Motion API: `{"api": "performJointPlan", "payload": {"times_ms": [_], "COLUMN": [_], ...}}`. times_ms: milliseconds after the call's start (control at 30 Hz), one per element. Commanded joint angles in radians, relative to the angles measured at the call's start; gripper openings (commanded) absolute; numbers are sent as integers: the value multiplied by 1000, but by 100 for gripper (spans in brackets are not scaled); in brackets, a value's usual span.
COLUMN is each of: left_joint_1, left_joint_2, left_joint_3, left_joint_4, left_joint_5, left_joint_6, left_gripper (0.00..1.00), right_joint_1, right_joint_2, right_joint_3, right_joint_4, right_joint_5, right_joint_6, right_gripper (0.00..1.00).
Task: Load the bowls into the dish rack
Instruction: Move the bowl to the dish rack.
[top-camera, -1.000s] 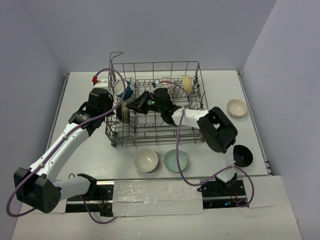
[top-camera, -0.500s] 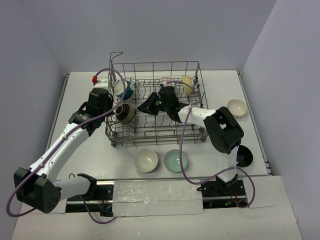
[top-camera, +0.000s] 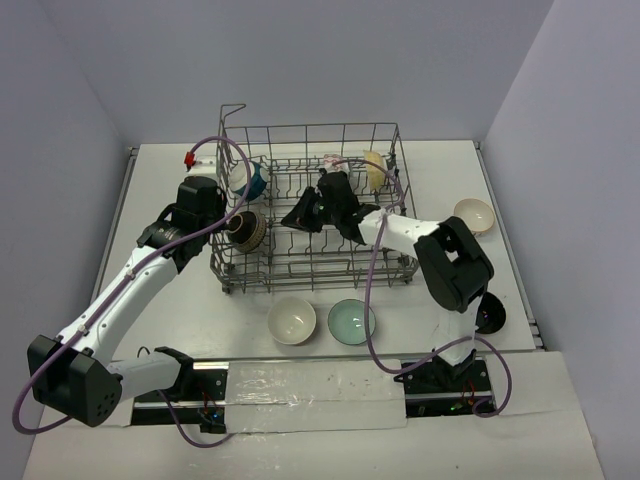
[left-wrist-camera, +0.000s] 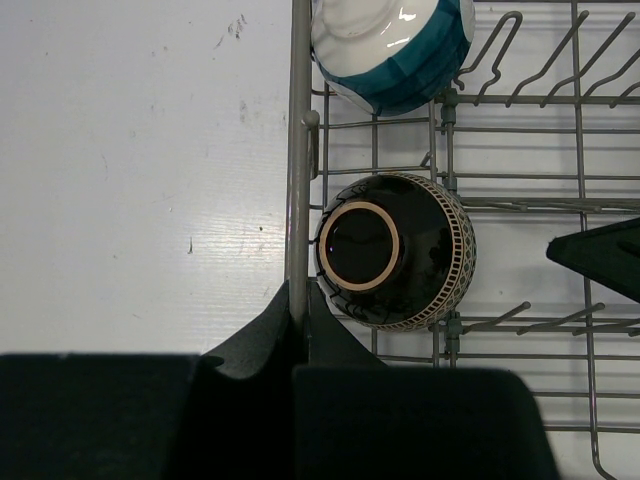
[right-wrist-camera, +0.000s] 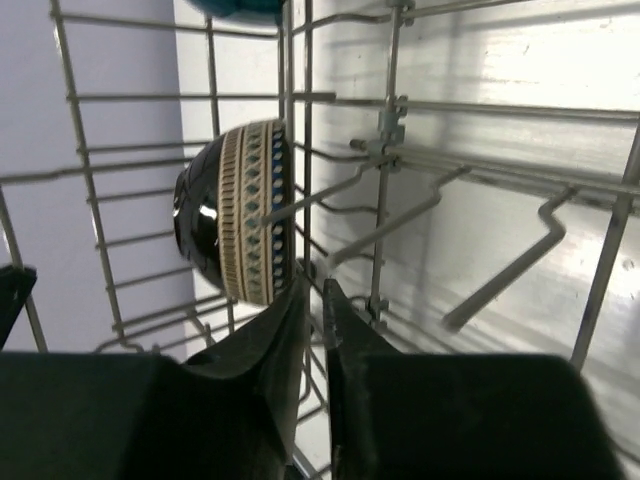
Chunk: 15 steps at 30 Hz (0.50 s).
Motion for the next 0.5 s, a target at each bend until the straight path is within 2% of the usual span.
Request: {"api": "performJointPlan", "payload": {"times_ms": [0, 133, 467], "left_joint_1": [-12, -12, -12], "left_joint_2": [11, 9, 11], "left_joint_3": [-10, -10, -10], "left_joint_4": [-51, -51, -48], "left_joint_5": [75, 80, 80], "left_joint_6": [11, 11, 11], "left_gripper": [0, 0, 0], "right_joint_1": [31, 67, 143], "right_joint_2": [-96, -70, 52], "right_joint_3": [60, 138, 219], "right_joint_4": [-120, -205, -220], "right_joint_5": [-1, -36, -81], "right_joint_6": [-71, -111, -119], "right_gripper": [17, 11, 9]}}
